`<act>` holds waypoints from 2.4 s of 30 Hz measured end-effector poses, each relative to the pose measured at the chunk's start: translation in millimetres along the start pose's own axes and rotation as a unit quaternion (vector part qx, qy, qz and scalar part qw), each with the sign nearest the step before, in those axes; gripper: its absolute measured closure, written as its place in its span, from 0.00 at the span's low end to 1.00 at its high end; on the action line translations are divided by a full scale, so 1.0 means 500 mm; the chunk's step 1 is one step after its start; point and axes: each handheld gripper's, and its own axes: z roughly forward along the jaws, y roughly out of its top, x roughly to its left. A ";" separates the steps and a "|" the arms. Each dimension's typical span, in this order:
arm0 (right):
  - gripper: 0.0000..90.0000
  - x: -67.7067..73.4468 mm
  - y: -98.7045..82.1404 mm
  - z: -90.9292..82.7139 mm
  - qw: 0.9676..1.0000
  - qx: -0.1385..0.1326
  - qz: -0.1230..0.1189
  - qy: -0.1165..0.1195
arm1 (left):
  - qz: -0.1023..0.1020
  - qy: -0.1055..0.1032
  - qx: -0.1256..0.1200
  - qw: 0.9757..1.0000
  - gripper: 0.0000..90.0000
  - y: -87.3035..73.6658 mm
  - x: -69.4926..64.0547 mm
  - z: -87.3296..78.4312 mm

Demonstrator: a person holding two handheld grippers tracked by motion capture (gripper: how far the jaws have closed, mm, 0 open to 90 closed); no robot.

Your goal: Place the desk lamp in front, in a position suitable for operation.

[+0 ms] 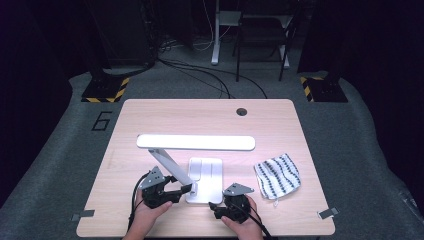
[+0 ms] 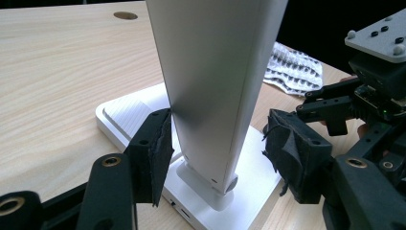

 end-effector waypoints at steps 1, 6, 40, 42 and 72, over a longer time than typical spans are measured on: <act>0.36 0.000 -0.002 0.002 1.000 -0.005 -0.012 -0.007 | -0.001 -0.001 0.000 1.000 0.47 0.000 0.000 0.000; 0.37 0.000 -0.002 0.005 0.999 -0.008 -0.027 -0.017 | 0.000 0.000 0.002 1.000 0.47 0.000 -0.001 -0.001; 0.41 -0.018 0.007 0.008 0.999 -0.005 -0.016 -0.027 | 0.003 -0.005 -0.007 1.000 0.46 0.005 0.020 -0.002; 0.41 -0.018 0.008 0.009 0.999 -0.004 -0.022 -0.031 | 0.007 -0.010 -0.009 1.000 0.47 0.009 0.021 -0.004; 0.44 -0.022 0.018 0.021 0.999 -0.010 -0.014 -0.029 | 0.028 -0.015 -0.004 0.999 0.56 0.018 0.011 -0.023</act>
